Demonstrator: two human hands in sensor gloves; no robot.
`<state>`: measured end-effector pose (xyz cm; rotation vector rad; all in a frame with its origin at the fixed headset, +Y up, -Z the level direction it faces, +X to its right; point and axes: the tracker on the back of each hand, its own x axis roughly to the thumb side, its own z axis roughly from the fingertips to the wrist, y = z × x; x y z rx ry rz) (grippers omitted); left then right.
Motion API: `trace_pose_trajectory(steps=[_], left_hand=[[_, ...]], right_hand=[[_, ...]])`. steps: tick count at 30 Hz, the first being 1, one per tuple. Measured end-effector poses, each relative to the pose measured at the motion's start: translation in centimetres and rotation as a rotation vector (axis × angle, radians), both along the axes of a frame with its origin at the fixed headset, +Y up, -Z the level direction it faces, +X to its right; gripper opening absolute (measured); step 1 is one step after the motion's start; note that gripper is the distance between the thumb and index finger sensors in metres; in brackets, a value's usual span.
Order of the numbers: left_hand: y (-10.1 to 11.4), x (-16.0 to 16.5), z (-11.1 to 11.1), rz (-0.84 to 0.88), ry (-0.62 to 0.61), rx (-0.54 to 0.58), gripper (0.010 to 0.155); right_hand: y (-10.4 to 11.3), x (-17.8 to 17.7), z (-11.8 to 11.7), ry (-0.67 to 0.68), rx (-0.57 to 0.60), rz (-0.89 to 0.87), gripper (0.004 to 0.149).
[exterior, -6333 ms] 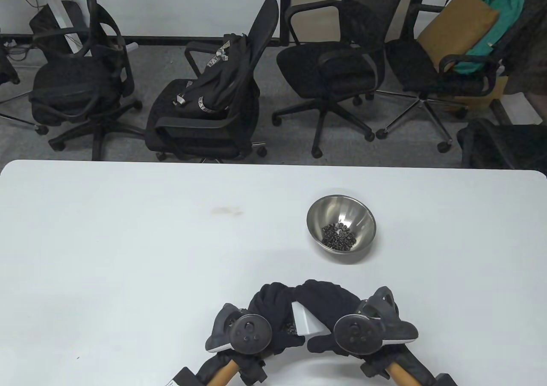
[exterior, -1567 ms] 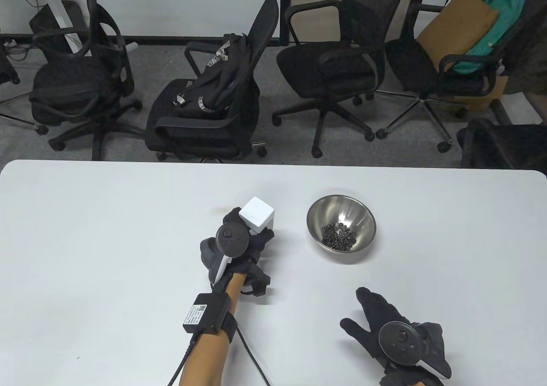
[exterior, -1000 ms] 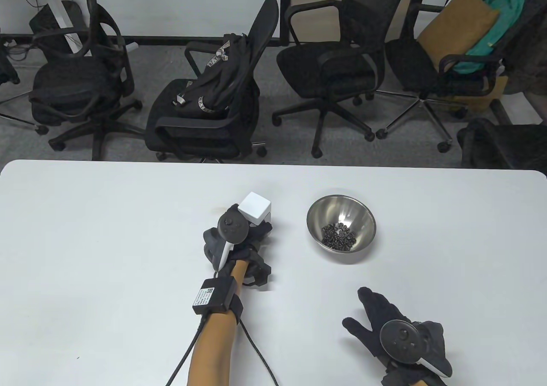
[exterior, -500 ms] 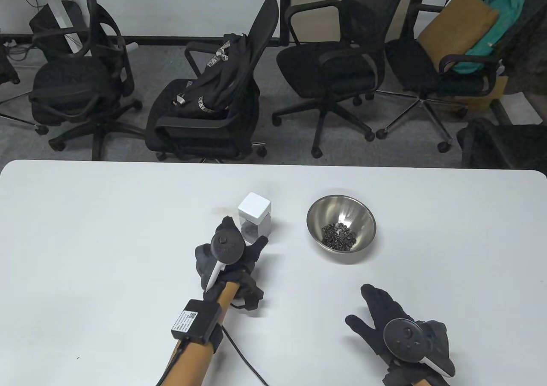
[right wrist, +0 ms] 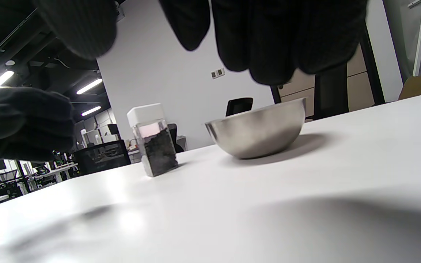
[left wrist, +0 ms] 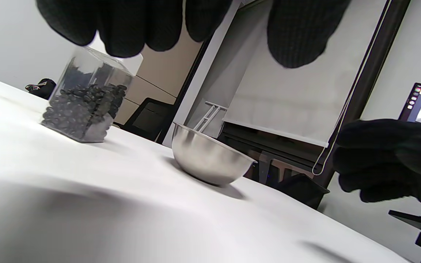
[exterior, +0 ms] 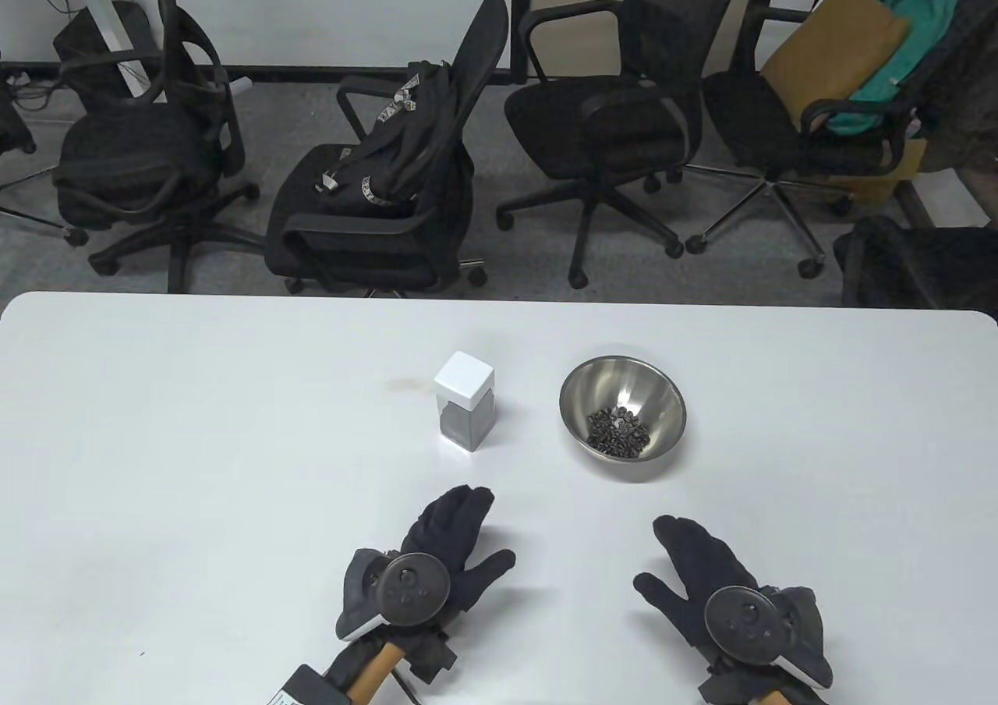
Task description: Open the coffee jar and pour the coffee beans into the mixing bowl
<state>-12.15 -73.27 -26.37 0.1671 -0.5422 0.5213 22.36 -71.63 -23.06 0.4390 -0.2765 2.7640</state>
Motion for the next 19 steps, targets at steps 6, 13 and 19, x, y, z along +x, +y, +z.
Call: trace_pose_trajectory(steps=[6,13,19], left_hand=[[-0.7,-0.8,0.1,0.018,-0.007,-0.013,0.078],[-0.8,-0.5,0.3,-0.013,-0.031,-0.002,0.077],[-1.3,0.1,0.7,-0.075,-0.060,0.006,0.077]], right_hand=[[-0.1,-0.3,0.2,0.027,0.006,0.006,0.074],[-0.2,-0.5,0.2,0.044,0.003,0.020,0.074],[-0.2,-0.5,0.2,0.045,-0.008,0.028,0.074]])
